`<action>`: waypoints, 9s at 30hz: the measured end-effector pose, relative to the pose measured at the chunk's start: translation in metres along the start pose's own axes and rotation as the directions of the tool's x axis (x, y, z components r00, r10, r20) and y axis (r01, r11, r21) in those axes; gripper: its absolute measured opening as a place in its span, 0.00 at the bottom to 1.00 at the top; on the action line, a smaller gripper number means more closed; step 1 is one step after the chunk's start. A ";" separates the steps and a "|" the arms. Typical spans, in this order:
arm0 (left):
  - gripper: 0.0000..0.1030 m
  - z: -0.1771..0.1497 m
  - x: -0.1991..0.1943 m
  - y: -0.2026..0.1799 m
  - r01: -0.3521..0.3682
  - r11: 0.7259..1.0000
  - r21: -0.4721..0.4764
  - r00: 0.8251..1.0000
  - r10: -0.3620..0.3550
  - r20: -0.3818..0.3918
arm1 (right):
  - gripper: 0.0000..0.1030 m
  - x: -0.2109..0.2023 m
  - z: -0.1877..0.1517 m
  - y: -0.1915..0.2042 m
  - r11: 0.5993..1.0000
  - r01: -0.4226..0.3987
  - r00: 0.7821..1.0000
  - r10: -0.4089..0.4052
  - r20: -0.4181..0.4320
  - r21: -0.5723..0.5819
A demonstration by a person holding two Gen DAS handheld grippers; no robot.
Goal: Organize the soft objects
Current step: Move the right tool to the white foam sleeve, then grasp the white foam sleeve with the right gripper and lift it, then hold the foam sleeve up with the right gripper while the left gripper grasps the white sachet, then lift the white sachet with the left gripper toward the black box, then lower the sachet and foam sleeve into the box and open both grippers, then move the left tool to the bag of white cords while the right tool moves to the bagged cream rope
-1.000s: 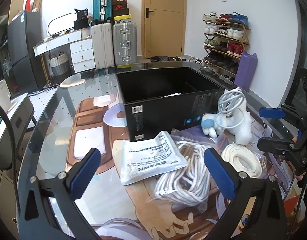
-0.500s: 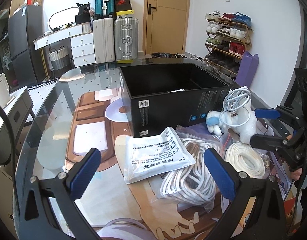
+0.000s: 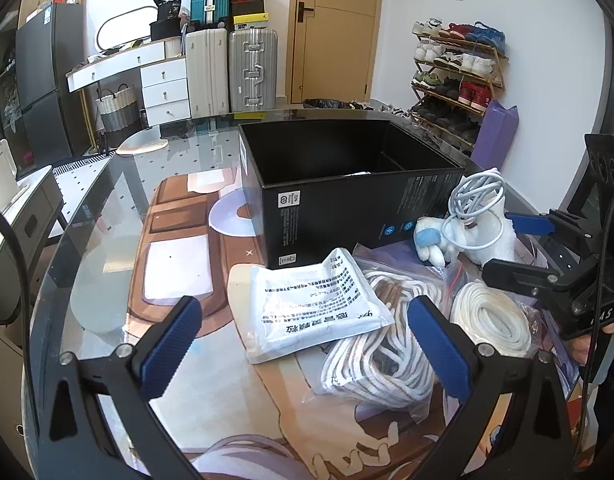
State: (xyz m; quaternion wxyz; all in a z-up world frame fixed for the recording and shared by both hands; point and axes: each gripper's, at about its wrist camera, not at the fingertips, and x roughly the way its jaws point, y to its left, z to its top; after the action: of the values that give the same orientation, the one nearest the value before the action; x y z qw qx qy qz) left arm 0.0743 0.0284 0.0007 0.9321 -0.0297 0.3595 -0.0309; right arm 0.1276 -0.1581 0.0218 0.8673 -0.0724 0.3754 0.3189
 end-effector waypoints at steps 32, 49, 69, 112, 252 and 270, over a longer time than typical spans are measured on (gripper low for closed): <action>1.00 -0.002 0.001 0.000 -0.007 1.000 0.001 1.000 0.007 -0.005 | 0.28 -0.013 -0.015 -0.031 0.997 0.056 0.998 -0.055 -0.018 0.045; 1.00 -0.003 0.003 0.007 0.005 1.000 -0.028 1.000 -0.006 -0.011 | 0.21 -0.046 -0.006 -0.043 0.990 0.113 0.983 -0.124 0.136 0.088; 1.00 0.004 0.025 0.002 0.044 0.993 -0.109 0.994 -0.054 -0.098 | 0.21 -0.050 -0.001 -0.005 0.999 0.047 0.976 -0.049 0.214 0.017; 0.48 0.002 0.003 0.002 0.092 0.991 -0.094 0.994 -0.098 -0.052 | 0.21 -0.052 -0.001 -0.001 1.000 0.013 0.973 -0.011 0.231 -0.008; 0.95 0.083 0.019 -0.010 0.028 0.999 -0.038 0.998 -0.026 0.055 | 0.98 -0.032 0.060 -0.017 0.998 0.048 0.989 -0.043 0.140 -0.032; 1.00 0.029 -0.001 -0.016 -0.023 1.000 -0.008 0.998 0.024 0.055 | 0.99 -0.041 0.012 -0.013 1.000 0.027 0.996 -0.027 0.089 -0.001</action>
State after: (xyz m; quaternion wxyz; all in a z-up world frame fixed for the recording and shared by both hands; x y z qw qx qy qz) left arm 0.0922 0.0136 0.0240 0.9419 -0.0297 0.3340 -0.0178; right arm 0.1218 -0.1847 0.0571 0.8873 -0.0641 0.3349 0.3105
